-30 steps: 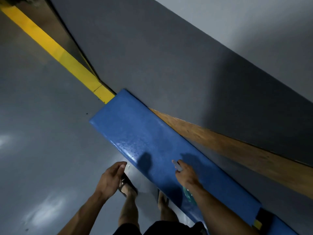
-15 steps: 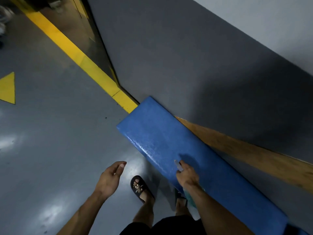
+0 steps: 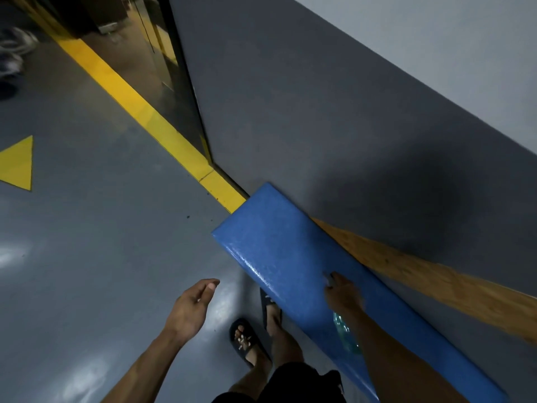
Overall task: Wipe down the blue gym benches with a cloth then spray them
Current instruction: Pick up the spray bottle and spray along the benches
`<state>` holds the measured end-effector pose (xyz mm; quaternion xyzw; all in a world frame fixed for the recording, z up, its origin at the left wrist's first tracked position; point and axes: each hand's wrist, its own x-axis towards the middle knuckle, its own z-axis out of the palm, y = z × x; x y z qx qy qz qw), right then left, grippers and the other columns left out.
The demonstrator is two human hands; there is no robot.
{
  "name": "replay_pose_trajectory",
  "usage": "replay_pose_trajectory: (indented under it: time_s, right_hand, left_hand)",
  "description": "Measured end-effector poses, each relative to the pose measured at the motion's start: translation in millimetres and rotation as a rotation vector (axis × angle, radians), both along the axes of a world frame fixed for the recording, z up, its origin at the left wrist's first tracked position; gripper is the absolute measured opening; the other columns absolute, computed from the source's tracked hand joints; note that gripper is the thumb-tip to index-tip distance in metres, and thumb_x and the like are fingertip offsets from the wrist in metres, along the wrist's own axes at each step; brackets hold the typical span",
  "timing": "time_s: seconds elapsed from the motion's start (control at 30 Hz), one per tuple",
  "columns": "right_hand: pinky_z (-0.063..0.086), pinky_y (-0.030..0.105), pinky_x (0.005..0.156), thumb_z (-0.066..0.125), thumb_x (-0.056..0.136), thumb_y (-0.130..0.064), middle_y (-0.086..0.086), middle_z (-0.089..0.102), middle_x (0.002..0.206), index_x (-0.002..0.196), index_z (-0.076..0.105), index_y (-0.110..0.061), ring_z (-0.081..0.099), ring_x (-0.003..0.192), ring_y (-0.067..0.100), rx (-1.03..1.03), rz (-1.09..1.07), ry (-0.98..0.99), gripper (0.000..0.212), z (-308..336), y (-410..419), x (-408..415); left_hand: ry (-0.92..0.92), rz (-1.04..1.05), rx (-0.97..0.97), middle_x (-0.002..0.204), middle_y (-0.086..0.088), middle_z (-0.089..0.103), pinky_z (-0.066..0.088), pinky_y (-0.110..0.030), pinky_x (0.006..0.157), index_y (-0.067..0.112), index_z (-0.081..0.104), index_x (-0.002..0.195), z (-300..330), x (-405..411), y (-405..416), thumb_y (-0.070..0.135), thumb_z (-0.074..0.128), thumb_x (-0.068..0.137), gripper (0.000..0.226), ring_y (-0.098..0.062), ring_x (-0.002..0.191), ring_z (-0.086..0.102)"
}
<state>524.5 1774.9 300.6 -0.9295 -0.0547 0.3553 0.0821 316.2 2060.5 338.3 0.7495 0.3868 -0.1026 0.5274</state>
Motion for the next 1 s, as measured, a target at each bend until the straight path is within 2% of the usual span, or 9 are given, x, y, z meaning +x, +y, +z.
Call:
replay_pose_trajectory:
  time_s: [0.1, 0.17, 0.27, 0.4, 0.57, 0.7, 0.8, 0.87, 1.0]
  right_hand:
    - [0.048, 0.033, 0.092, 0.053, 0.089, -0.025, 0.003, 0.066, 0.12, 0.121, 0.061, -0.025, 0.06, 0.113, 0.028, 0.097, 0.074, 0.058, 0.033, -8.3, 24.5, -21.8]
    - [0.051, 0.036, 0.086, 0.056, 0.082, -0.025, 0.004, 0.069, 0.109, 0.116, 0.062, -0.025, 0.063, 0.105, 0.03, 0.131, 0.093, 0.099, 0.034, -15.0, 41.7, -35.9]
    - [0.05, 0.036, 0.087, 0.056, 0.087, -0.026, 0.005, 0.065, 0.116, 0.12, 0.059, -0.029, 0.059, 0.109, 0.03, 0.159, 0.127, 0.11, 0.034, -16.4, 70.6, -49.2]
    - [0.046, 0.036, 0.091, 0.051, 0.092, -0.03, 0.002, 0.06, 0.125, 0.124, 0.051, -0.027, 0.056, 0.117, 0.027, 0.069, 0.176, 0.056, 0.032, -27.2, 94.6, -45.9]
    - [0.047, 0.036, 0.088, 0.048, 0.091, -0.024, 0.001, 0.058, 0.127, 0.125, 0.05, -0.027, 0.056, 0.114, 0.027, 0.058, 0.095, 0.062, 0.035, -32.1, 98.1, -9.5]
    - [0.05, 0.037, 0.081, 0.049, 0.089, -0.026, -0.001, 0.059, 0.127, 0.133, 0.049, -0.035, 0.058, 0.106, 0.027, 0.094, -0.027, 0.046, 0.045, -34.1, 84.8, 34.5]
    - [0.051, 0.036, 0.079, 0.051, 0.092, -0.025, 0.002, 0.063, 0.116, 0.122, 0.055, -0.029, 0.06, 0.097, 0.026, 0.097, -0.059, 0.005, 0.03, -34.3, 76.9, 64.8]
    - [0.051, 0.035, 0.08, 0.05, 0.094, -0.026, 0.004, 0.065, 0.108, 0.112, 0.056, -0.024, 0.06, 0.091, 0.024, 0.051, -0.046, -0.021, 0.019, -34.5, 72.9, 81.9]
    - [0.044, 0.032, 0.073, 0.05, 0.091, -0.021, 0.006, 0.063, 0.108, 0.114, 0.053, -0.022, 0.055, 0.084, 0.024, 0.059, -0.093, -0.038, 0.022, -38.4, 67.6, 107.4]
  left_hand:
    - [-0.001, -0.003, 0.003, 0.118, 0.013, 0.066, 0.04, -0.025, 0.095, 0.036, 0.064, 0.112, -1.9, 0.2, 7.2, 0.04, 0.044, 0.1, 0.023, -0.01, 0.114, 0.058]
    - [-0.001, 0.001, 0.006, 0.117, 0.014, 0.066, 0.04, -0.023, 0.093, 0.037, 0.064, 0.112, -0.9, 2.0, 10.9, 0.04, 0.045, 0.1, 0.022, -0.008, 0.114, 0.058]
    - [0.002, 0.023, 0.015, 0.116, 0.014, 0.066, 0.04, -0.021, 0.091, 0.033, 0.065, 0.114, 0.9, 5.8, 17.5, 0.039, 0.045, 0.1, 0.024, -0.007, 0.113, 0.058]
    - [0.013, 0.046, 0.021, 0.117, 0.013, 0.066, 0.039, -0.02, 0.091, 0.03, 0.065, 0.116, 2.7, 12.1, 29.5, 0.038, 0.045, 0.101, 0.027, -0.006, 0.113, 0.057]
    - [0.033, 0.05, 0.028, 0.117, 0.016, 0.066, 0.04, -0.022, 0.096, 0.034, 0.065, 0.114, -0.4, 24.8, 45.3, 0.039, 0.045, 0.1, 0.025, -0.006, 0.115, 0.058]
    - [0.049, 0.024, 0.032, 0.118, 0.016, 0.066, 0.04, -0.023, 0.097, 0.037, 0.064, 0.114, -1.0, 47.2, 53.6, 0.041, 0.045, 0.1, 0.024, -0.006, 0.115, 0.058]
    - [0.06, -0.01, 0.048, 0.117, 0.015, 0.065, 0.04, -0.024, 0.095, 0.043, 0.062, 0.109, -0.5, 69.4, 57.7, 0.042, 0.044, 0.1, 0.02, -0.007, 0.113, 0.058]
    - [0.071, -0.029, 0.044, 0.118, 0.014, 0.065, 0.04, -0.024, 0.095, 0.041, 0.062, 0.112, -1.2, 83.6, 60.4, 0.042, 0.043, 0.1, 0.022, -0.008, 0.113, 0.058]
    - [0.09, -0.061, 0.057, 0.119, 0.013, 0.066, 0.04, -0.024, 0.094, 0.036, 0.064, 0.116, -1.9, 108.9, 67.4, 0.044, 0.043, 0.1, 0.028, -0.01, 0.114, 0.058]
